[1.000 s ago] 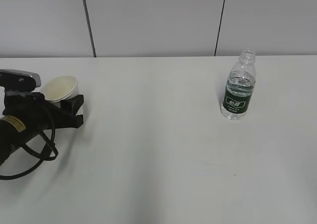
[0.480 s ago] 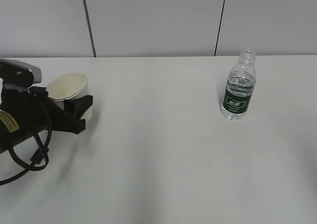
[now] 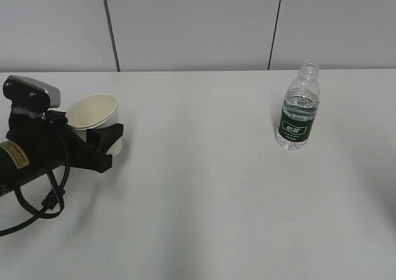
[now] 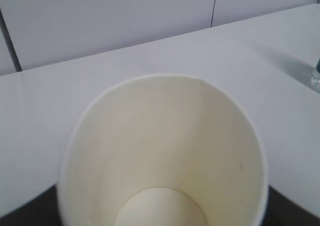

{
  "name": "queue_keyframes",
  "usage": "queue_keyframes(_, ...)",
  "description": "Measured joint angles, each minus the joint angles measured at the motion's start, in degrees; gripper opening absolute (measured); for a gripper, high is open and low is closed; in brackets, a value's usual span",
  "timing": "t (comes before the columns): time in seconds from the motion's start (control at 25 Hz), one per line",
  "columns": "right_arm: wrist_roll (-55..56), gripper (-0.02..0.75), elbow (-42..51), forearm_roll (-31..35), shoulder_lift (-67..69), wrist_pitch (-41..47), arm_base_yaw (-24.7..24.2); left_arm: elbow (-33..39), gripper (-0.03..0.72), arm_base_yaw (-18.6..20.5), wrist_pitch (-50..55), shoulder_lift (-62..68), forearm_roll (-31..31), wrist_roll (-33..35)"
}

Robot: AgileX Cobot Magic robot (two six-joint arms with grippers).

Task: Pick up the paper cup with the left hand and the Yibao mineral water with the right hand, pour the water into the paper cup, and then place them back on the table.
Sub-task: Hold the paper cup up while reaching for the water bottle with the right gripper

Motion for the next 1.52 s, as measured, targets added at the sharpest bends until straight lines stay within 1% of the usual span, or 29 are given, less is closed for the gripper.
queue_keyframes(0.16, 0.0, 0.586, 3.8, -1.0, 6.2, -10.2, 0.0, 0.0, 0.426, 0.0, 0.1, 0.0, 0.0, 0.0)
queue_keyframes(0.28, 0.1, 0.586, 4.8, -2.8, 11.8, -15.8, 0.0, 0.0, 0.426, 0.0, 0.2, 0.0, 0.0, 0.0)
queue_keyframes(0.36, 1.3, 0.586, 4.8, -5.7, 16.4, -19.3, 0.0, 0.0, 0.426, 0.0, 0.2, 0.0, 0.0, 0.0)
queue_keyframes(0.56, 7.0, 0.586, 4.8, -15.3, 27.8, -29.7, 0.0, 0.0, 0.426, 0.0, 0.4, 0.0, 0.0, 0.0)
queue_keyframes(0.68, 8.5, 0.586, 4.8, -18.2, 33.9, -34.9, 0.5, 0.0, 0.426, 0.0, 0.8, 0.0, 0.0, 0.0)
queue_keyframes(0.8, 8.9, 0.586, 4.4, -19.0, 39.0, -37.9, 2.4, 0.0, 0.426, 0.0, 0.9, 0.0, 0.0, 0.0)
queue_keyframes(0.92, 9.1, 0.586, 2.5, -19.2, 43.0, -38.8, 5.3, 0.0, 0.426, 0.0, 1.0, 0.0, 0.0, 0.0)
queue_keyframes(1.08, 9.1, 0.586, -0.9, -17.3, 48.8, -40.1, 8.6, 0.0, 0.426, 0.0, 1.0, 0.0, 0.0, 0.0)
queue_keyframes(1.24, 9.2, 0.591, -3.6, -15.3, 55.0, -44.5, 9.2, 0.0, 0.426, 0.0, 1.0, 0.0, 0.0, 0.0)
queue_keyframes(1.4, 9.2, 0.645, -6.8, -13.9, 61.9, -49.1, 9.2, 0.0, 0.426, 0.0, 1.1, 0.0, 0.0, 0.0)
queue_keyframes(1.52, 9.2, 0.663, -9.6, -13.7, 67.2, -51.8, 9.2, 0.0, 0.426, 0.0, 1.1, 0.0, 0.0, 0.0)
